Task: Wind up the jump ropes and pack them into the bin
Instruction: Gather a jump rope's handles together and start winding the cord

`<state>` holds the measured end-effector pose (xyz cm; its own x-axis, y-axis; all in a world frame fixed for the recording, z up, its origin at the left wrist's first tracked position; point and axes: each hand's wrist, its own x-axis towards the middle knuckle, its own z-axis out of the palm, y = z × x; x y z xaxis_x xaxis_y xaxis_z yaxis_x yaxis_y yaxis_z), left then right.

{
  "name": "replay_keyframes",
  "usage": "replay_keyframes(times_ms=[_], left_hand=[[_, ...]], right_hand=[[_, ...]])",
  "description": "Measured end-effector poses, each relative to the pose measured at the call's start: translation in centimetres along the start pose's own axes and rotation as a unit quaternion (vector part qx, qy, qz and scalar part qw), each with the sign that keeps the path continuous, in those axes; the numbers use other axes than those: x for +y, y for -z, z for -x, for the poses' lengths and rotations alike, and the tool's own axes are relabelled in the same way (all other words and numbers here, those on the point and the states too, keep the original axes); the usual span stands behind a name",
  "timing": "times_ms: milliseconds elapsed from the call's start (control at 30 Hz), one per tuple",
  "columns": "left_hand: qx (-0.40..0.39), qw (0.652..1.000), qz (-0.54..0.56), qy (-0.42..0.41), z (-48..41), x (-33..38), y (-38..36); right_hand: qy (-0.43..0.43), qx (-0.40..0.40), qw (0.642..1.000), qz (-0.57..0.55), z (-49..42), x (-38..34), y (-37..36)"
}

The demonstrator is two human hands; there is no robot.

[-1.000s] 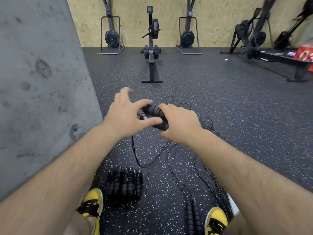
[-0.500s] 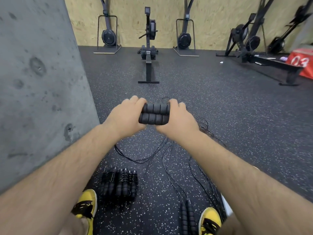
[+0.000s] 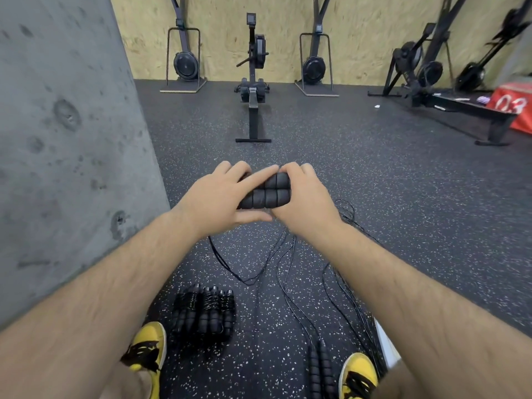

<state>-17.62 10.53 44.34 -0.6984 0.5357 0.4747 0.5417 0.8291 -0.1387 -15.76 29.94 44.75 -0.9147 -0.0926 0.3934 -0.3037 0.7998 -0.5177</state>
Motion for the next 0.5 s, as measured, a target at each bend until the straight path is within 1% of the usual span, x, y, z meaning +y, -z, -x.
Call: replay_keyframes(times_ms=[67,133,200,267,300,367,433,500], left_hand=[[0.014,0.999,-0.02,-0.031,-0.1,-0.4,0.3],[0.041,0.998,-0.024,-0.035,-0.2,-0.7,0.6],[0.064,0.997,-0.027,-0.03,-0.2,-0.9,0.9],[0.068,0.997,-0.018,-0.019,-0.1,-1.3,1.1],[0.067,0.998,-0.001,-0.006,-0.1,-1.5,1.3],[0.068,0.995,0.059,0.033,0.0,-1.9,1.7],[0.074,0.987,0.127,0.063,0.0,-2.2,2.1],[0.08,0.981,0.164,0.067,0.2,-2.3,2.3]], right_hand=[[0.006,0.018,0.999,-0.029,-0.1,0.3,-0.1],[-0.007,0.035,0.992,-0.122,-0.1,0.3,-0.1],[-0.04,0.051,0.972,-0.224,-0.2,0.4,-0.3],[-0.089,0.046,0.957,-0.274,-0.2,0.6,-0.6],[-0.111,0.034,0.953,-0.279,-0.2,0.7,-0.9],[-0.133,-0.018,0.962,-0.238,-0.4,0.6,-2.1],[-0.109,-0.094,0.968,-0.206,-0.3,-0.7,-3.8],[-0.063,-0.168,0.958,-0.226,-0.3,-2.7,-5.7]])
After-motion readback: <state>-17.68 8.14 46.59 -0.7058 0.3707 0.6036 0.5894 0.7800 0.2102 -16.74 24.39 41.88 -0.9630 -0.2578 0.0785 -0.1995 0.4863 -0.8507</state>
